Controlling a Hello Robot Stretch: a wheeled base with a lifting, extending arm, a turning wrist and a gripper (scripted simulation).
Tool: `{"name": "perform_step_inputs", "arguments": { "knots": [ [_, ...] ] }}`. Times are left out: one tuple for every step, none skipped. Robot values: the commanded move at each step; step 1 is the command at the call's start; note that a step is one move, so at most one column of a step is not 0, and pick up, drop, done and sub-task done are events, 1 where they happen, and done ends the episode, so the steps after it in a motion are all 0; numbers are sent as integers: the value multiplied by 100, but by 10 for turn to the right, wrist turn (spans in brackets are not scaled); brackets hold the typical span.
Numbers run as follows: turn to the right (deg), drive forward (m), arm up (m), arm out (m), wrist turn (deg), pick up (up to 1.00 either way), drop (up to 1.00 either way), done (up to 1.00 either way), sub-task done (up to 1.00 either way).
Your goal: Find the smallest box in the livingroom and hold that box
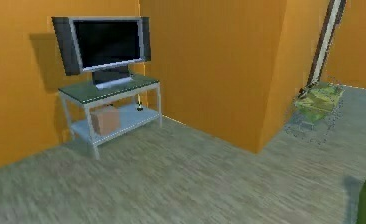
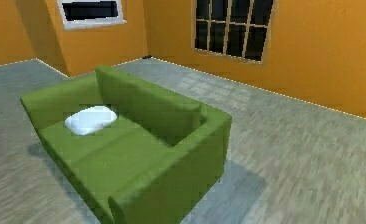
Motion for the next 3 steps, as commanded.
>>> {"name": "perform_step_inputs", "arguments": {
  "knots": [
    [-180,0,0,0,0,0,0,0,0],
    [0,50,0,0,0,0,0,0,0],
    [240,0,0,0,0,0,0,0,0]
  ]
}}
